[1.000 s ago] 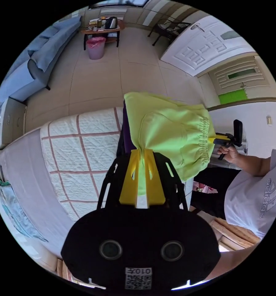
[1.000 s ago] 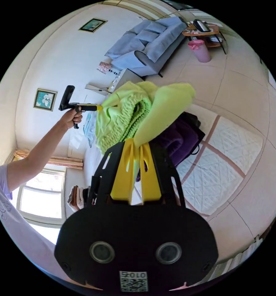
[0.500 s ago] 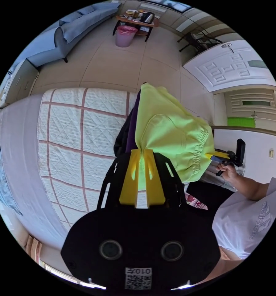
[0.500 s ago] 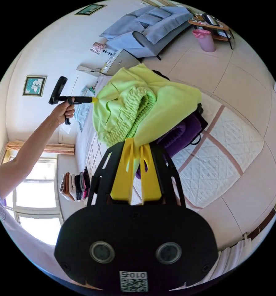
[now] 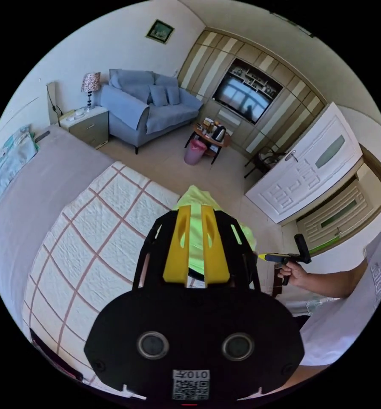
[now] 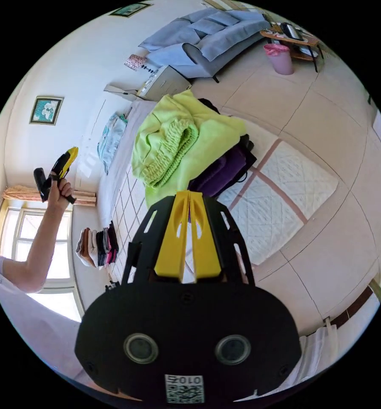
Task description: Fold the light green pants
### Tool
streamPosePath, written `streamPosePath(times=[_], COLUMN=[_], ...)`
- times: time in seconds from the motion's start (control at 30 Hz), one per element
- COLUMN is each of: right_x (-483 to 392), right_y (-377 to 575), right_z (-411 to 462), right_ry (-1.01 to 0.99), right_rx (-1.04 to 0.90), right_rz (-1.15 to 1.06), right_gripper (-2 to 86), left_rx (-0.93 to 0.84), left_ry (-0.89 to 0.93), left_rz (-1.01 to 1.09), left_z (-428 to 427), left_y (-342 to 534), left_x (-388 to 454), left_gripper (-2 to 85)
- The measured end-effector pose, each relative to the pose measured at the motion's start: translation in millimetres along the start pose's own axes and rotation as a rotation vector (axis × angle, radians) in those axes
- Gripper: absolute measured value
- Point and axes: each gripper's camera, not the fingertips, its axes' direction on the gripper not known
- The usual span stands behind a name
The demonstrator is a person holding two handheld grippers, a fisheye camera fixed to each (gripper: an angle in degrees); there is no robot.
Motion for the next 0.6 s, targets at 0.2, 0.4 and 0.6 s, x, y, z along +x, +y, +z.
streamPosePath(times=[0.2,0.4,0.6], right_x=[-103.6,-275.5,-445.0], right_y=[65.2,148.4,267.7], right_z=[-40.4,-18.8,56.7], right_ry=[0.173,0.257,0.160], right_rx=[0.073,0.136,0.042], right_rz=[-0.226,-0.556,-0.834], right_gripper=[2.5,2.6,2.7], left_rx=[0.078,0.117,0.161], left_ry=[-0.291,-0.443,-0.533], left_rz=[0.041,0.119,-0.010], left_z=[-196.7,-353.1,-486.2], left_y=[111.9,205.9,323.4], left_x=[127.9,242.0,313.6], left_gripper=[0.6,-0.1,-0.2])
